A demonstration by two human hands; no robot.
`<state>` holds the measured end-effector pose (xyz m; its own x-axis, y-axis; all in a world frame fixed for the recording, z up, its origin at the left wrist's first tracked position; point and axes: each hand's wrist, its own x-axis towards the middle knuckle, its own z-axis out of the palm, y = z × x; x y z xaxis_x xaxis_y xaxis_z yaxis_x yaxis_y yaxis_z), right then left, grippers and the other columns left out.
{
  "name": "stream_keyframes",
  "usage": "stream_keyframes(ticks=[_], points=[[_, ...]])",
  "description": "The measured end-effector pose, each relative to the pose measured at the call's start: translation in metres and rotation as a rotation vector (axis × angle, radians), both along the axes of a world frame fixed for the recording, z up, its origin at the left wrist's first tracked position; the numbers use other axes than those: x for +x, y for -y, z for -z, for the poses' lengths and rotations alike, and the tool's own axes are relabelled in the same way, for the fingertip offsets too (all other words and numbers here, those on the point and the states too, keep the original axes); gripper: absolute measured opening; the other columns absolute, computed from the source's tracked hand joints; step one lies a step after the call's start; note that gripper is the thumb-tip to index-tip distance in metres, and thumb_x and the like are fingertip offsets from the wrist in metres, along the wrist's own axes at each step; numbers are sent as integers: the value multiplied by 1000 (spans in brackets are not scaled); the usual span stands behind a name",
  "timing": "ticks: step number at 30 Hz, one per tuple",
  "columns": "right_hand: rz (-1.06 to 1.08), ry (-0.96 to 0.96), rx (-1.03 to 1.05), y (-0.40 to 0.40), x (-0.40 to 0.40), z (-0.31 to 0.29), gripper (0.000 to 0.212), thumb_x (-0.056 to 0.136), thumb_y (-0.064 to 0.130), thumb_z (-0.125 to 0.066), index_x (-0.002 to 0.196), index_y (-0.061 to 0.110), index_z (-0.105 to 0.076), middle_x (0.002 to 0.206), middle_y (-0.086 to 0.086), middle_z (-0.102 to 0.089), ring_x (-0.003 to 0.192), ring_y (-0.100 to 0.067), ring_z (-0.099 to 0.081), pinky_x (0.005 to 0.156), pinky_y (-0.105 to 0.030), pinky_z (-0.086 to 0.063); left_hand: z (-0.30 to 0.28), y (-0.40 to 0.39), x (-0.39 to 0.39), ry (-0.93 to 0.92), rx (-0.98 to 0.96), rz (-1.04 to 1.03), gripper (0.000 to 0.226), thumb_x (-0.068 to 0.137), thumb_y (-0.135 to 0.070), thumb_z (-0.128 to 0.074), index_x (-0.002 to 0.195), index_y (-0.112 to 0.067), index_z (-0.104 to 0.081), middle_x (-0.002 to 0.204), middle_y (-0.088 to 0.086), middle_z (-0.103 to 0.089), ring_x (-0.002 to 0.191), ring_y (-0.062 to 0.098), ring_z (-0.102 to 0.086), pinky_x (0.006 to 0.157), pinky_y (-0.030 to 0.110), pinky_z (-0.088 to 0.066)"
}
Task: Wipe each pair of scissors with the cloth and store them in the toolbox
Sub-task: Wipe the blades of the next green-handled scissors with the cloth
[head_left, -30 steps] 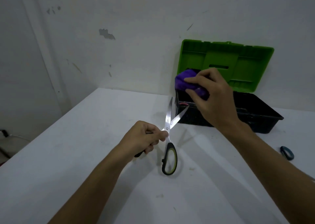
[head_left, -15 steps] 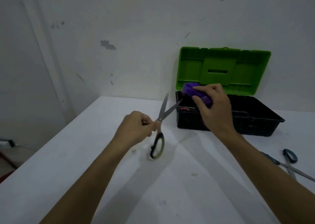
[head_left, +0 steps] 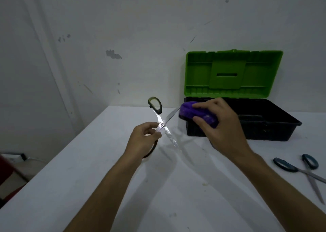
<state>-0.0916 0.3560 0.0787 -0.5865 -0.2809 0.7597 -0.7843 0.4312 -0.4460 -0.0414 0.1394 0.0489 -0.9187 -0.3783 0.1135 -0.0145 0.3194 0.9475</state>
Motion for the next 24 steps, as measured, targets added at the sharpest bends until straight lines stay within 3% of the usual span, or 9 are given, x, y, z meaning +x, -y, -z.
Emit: stream_keyframes(ticks=[4, 9, 12, 19, 22, 24], points=[[14, -12, 46, 8, -3, 16, 36, 87, 21, -70, 122, 23, -64, 109, 6, -49, 95, -3, -51, 84, -12, -43, 0, -9, 8, -24, 113, 30, 19, 86, -6, -70, 98, -20, -69, 89, 10, -72, 74, 17, -69, 56, 22, -52], [-40, -141, 174, 18, -6, 25, 40, 87, 21, -68, 127, 19, -62, 116, -1, -50, 106, -14, -51, 92, -27, -48, -8, -17, 14, -43, 77, 58, 15, 89, -11, -67, 103, -17, -68, 86, 8, -74, 65, 12, -69, 45, 20, -42], [-58, -199, 288, 18, -10, 35, 38, 86, 19, -70, 123, 21, -66, 122, -4, -53, 110, -22, -53, 89, -32, -51, -12, -19, 17, -30, 32, 93, 13, 89, -10, -66, 98, -19, -68, 79, 3, -74, 64, 11, -69, 47, 22, -37], [204, -116, 174, -11, -44, 23, 32, 86, 12, -69, 117, 17, -68, 112, -3, -54, 96, -21, -54, 84, -41, -53, -7, -10, 20, 45, 3, 122, 12, 89, -7, -64, 95, -17, -69, 72, 2, -71, 62, 14, -70, 49, 23, -35], [139, -207, 148, -12, -29, 17, 38, 87, 13, -68, 124, 18, -65, 119, -7, -51, 106, -24, -54, 91, -38, -51, -6, -13, 15, 59, -29, 102, 12, 90, -10, -65, 96, -19, -68, 76, 4, -72, 64, 14, -72, 51, 23, -39], [33, -239, 264, -2, -13, 20, 42, 87, 14, -69, 128, 22, -63, 132, -8, -47, 117, -26, -49, 95, -33, -48, -9, -18, 14, 59, -42, 111, 12, 90, -11, -65, 97, -21, -68, 78, 3, -73, 66, 14, -73, 51, 23, -40]])
